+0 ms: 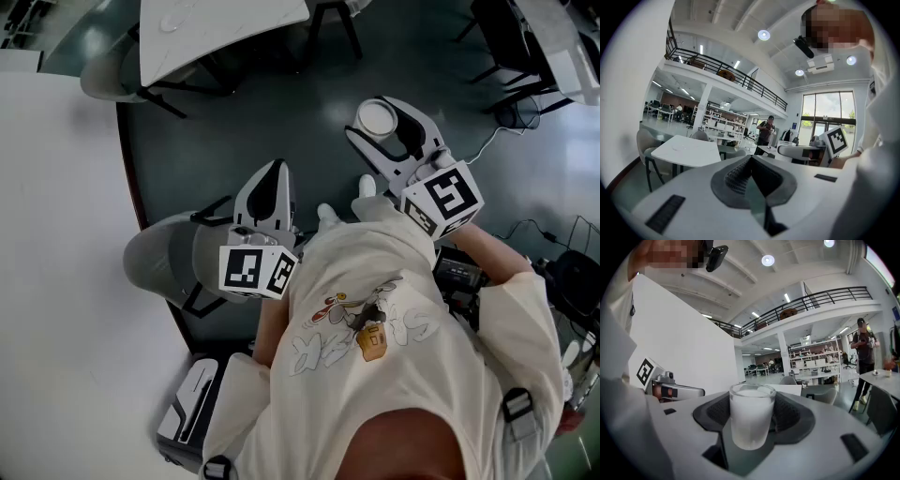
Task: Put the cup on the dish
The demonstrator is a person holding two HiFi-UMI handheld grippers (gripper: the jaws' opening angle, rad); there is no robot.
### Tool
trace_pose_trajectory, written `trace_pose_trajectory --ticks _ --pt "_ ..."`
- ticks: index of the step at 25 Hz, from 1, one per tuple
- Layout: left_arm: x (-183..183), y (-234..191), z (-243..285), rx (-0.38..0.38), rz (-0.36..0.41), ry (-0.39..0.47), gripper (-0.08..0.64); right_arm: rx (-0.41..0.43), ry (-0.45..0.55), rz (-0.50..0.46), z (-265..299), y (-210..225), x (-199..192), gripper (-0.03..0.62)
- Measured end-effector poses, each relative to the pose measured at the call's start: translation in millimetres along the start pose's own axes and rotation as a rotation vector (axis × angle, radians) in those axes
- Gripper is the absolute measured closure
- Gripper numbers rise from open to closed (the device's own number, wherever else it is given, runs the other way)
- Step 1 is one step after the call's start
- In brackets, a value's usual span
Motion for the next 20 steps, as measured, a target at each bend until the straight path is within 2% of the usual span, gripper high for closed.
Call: trace_pose_trajectory --ticks 8,20 --pt "-1 4 6 0.001 -0.033 0.013 0.557 0.017 0.024 0.046 -4 1 0 0.322" --pt "-11 27 31 0.011 -0.055 -0.005 0.558 0.028 0.016 -0.058 -24 22 -5 0.322"
Point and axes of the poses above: the fingertips, and each gripper's own axes: z forward along the fingers, y to its right, x out of its top, the point moved 4 cm from there along -z, backward along the fingers, and after that the axes turned 1 degree about -y, right-handed, at the moved point
